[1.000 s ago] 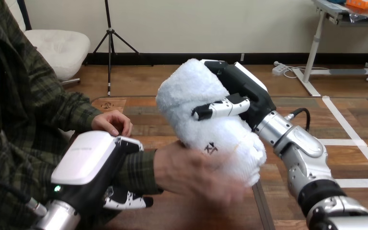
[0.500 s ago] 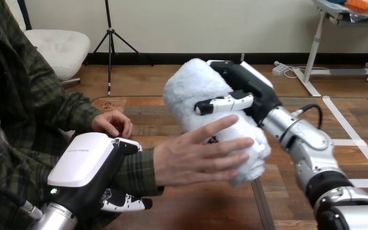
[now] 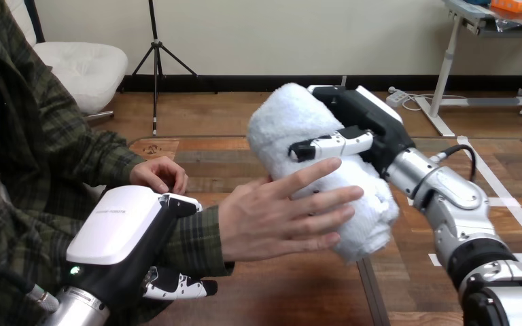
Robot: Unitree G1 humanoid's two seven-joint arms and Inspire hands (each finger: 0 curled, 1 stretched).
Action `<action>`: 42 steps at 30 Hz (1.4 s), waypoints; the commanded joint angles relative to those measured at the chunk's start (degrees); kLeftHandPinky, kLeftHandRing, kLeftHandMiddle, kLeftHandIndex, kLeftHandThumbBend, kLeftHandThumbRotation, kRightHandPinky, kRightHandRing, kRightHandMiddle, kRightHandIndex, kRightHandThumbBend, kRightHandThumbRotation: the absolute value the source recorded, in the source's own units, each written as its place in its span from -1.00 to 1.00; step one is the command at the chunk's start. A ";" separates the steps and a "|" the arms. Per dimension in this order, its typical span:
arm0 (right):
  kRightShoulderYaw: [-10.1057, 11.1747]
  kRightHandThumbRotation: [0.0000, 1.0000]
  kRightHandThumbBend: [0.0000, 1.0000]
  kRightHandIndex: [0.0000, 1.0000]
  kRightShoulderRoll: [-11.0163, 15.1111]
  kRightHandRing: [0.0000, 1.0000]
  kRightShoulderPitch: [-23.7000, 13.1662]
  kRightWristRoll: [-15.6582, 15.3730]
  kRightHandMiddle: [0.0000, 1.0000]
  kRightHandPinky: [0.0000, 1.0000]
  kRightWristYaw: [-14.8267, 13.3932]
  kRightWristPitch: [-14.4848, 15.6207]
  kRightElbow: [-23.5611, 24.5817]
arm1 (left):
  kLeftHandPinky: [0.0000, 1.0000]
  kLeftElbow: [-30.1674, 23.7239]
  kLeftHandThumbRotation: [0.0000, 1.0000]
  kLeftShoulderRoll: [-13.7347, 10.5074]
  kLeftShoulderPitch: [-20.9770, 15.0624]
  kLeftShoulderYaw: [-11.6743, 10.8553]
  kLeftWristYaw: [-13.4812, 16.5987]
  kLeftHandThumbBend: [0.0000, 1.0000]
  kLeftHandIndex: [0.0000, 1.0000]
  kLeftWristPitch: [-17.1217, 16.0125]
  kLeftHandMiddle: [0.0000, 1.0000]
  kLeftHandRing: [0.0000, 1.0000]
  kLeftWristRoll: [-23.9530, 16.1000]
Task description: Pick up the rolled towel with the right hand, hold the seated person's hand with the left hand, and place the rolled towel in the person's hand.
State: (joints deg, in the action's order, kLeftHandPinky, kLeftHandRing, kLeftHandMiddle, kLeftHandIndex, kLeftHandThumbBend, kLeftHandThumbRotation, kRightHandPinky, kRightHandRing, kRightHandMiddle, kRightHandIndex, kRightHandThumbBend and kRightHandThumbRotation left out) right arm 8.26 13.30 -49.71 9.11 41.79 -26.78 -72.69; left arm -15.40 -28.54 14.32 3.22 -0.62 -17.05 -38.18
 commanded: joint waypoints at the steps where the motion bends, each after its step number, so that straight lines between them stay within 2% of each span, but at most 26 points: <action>1: 2.09 -1.00 0.04 -0.74 0.58 -0.90 -7.97 0.70 -0.81 -0.98 0.10 -1.74 0.24 | -0.39 -2.79 -1.00 0.70 -0.46 0.49 -0.54 0.86 -0.24 -1.08 -0.27 -0.37 1.47; 11: 2.56 -1.00 0.07 -0.76 -0.44 -0.91 -6.78 0.72 -0.81 -0.99 -0.05 -1.55 0.55 | -0.39 -2.91 -1.00 0.96 -0.40 0.68 -0.61 0.86 -0.24 -0.84 -0.26 -0.36 1.08; 17: 3.05 -1.00 0.10 -0.74 -1.55 -0.90 -5.87 1.33 -0.79 -0.98 0.91 -1.30 0.91 | -0.38 -2.71 -1.00 1.12 -0.57 0.93 -0.59 0.86 -0.24 -0.70 -0.26 -0.36 0.57; 23: 3.16 -1.00 0.13 -0.73 -2.74 -0.89 -4.84 1.39 -0.78 -0.98 1.34 -2.39 1.33 | -0.38 -2.65 -1.00 1.24 -0.83 1.16 -1.01 0.86 -0.24 -0.44 -0.26 -0.36 0.66; 35: 4.73 -1.00 0.26 -0.68 -5.49 -0.84 -2.98 2.85 -0.72 -0.94 3.34 -4.52 1.55 | -0.38 -2.32 -1.00 1.90 -1.20 1.80 -1.17 0.85 -0.24 0.14 -0.26 -0.36 0.35; 42: 6.25 -1.00 0.30 -0.67 -7.32 -0.84 -2.23 4.88 -0.71 -0.94 6.17 -4.72 1.93 | -0.39 -2.12 -1.00 2.16 -1.64 2.17 -1.14 0.84 -0.24 0.15 -0.27 -0.36 -0.14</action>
State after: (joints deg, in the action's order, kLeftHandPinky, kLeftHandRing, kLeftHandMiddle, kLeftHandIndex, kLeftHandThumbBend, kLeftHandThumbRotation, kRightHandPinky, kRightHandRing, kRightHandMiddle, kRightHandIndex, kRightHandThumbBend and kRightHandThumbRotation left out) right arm 12.06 7.28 -49.67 11.33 46.56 -29.60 -72.83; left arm -15.60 -27.63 14.82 3.48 -1.38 -16.24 -38.66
